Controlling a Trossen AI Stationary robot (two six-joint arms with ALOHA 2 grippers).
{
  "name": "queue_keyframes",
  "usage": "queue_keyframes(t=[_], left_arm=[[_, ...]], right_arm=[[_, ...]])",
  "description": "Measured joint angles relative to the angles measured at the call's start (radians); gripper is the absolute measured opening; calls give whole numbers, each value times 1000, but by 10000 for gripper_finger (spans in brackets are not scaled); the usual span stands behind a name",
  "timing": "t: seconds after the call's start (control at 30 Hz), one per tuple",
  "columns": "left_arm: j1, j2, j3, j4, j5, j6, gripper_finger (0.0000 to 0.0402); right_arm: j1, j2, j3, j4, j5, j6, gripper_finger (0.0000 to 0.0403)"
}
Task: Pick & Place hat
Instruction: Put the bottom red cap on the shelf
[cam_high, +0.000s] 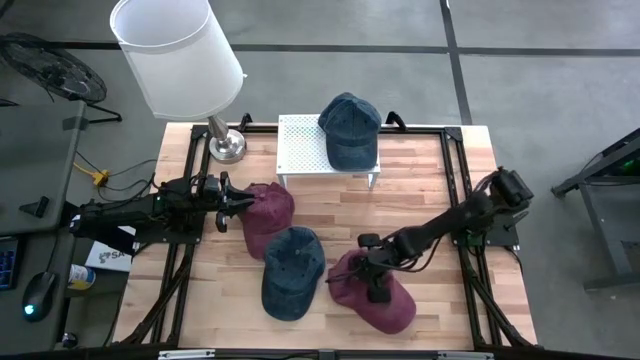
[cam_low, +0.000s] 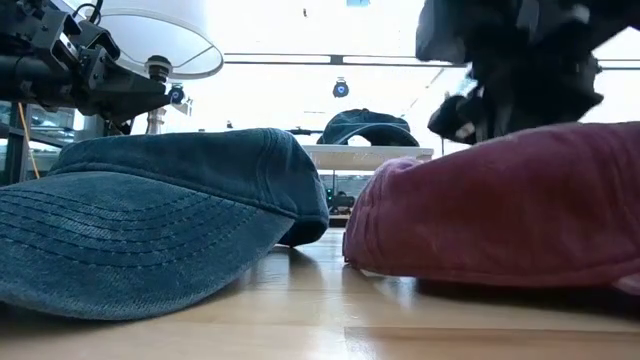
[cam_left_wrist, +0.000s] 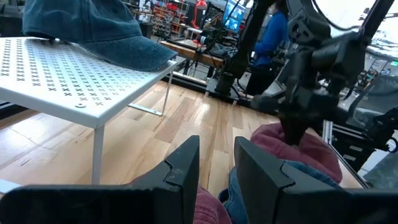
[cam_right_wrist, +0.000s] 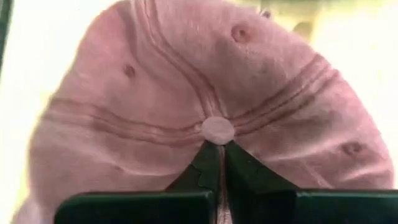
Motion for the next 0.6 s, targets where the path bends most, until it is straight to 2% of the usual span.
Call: queue_keyframes(t=[0.6], left_arm=[[0, 0, 0, 0, 0, 0, 101]], right_arm=[[0, -306, 4, -113, 153, 145, 0]])
